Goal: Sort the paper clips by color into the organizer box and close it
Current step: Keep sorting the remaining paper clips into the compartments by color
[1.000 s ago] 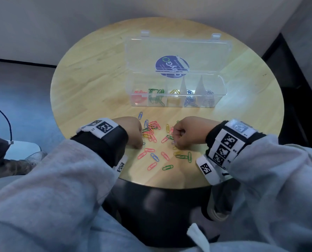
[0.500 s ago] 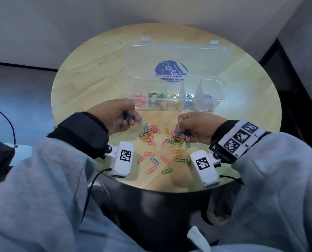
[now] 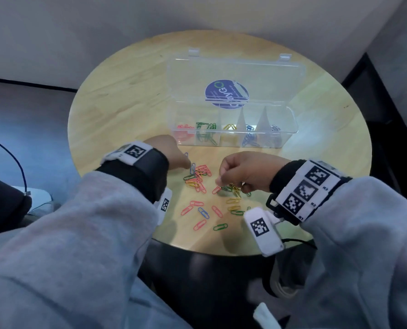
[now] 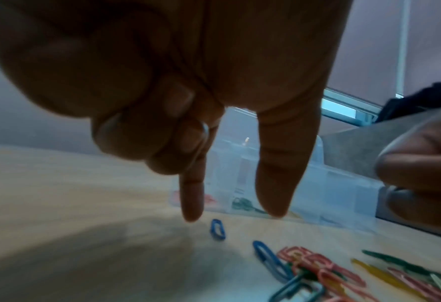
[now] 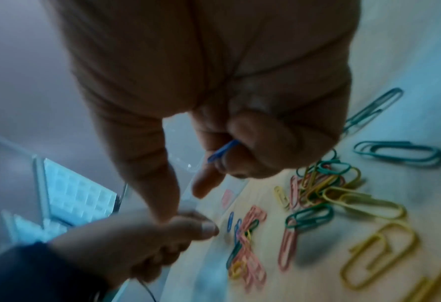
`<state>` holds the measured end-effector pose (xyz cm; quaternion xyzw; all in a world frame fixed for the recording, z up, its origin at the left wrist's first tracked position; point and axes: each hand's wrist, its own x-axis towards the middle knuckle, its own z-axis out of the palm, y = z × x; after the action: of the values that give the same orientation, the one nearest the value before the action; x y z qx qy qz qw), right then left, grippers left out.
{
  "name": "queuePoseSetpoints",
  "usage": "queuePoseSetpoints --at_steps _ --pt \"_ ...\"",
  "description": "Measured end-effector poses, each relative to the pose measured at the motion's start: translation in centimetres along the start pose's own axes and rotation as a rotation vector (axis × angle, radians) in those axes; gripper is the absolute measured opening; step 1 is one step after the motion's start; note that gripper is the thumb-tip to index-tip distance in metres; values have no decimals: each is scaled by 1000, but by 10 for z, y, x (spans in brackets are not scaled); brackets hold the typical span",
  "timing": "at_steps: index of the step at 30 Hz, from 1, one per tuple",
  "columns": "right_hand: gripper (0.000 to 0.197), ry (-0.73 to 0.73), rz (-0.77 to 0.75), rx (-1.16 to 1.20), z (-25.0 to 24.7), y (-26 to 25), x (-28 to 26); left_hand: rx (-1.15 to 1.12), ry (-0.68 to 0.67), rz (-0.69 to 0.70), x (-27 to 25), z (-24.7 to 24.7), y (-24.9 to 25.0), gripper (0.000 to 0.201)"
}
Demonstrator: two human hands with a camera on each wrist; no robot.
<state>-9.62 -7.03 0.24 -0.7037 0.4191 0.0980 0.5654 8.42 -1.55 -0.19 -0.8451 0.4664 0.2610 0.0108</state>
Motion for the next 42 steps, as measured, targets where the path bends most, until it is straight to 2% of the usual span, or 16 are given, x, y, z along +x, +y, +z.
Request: queuePoseSetpoints --at_steps 2,5,10,13,19,22,26,31,34,39,42 --pt "29 -64 -7 -200 7 -5 -1 92 -1 4 4 2 9 33" --pt "34 -89 -29 -355 15 -9 1 169 -7 -2 10 4 17 39" --pt "25 -57 -81 -564 27 -12 -1 204 -45 8 14 10 23 37" --pt "19 -59 -99 -627 38 -17 -2 221 -56 24 16 10 24 24" --pt "18 -44 -105 -818 57 -18 3 196 -48 22 20 11 12 34" --pt "6 -19 -95 -829 55 -17 7 192 -58 16 21 10 9 34" --pt "15 -20 -79 -816 49 -15 9 203 -72 14 19 10 8 31" --pt "15 31 -111 -729 39 -9 6 180 -96 49 11 7 6 32" --pt "14 52 -122 -657 32 -6 4 56 -85 52 6 -3 -1 31" --pt "12 27 -87 -741 34 -7 4 -353 -168 51 -2 -20 -17 14" --pt "11 -2 -91 -831 40 -9 6 -676 -228 49 -2 -22 -21 25"
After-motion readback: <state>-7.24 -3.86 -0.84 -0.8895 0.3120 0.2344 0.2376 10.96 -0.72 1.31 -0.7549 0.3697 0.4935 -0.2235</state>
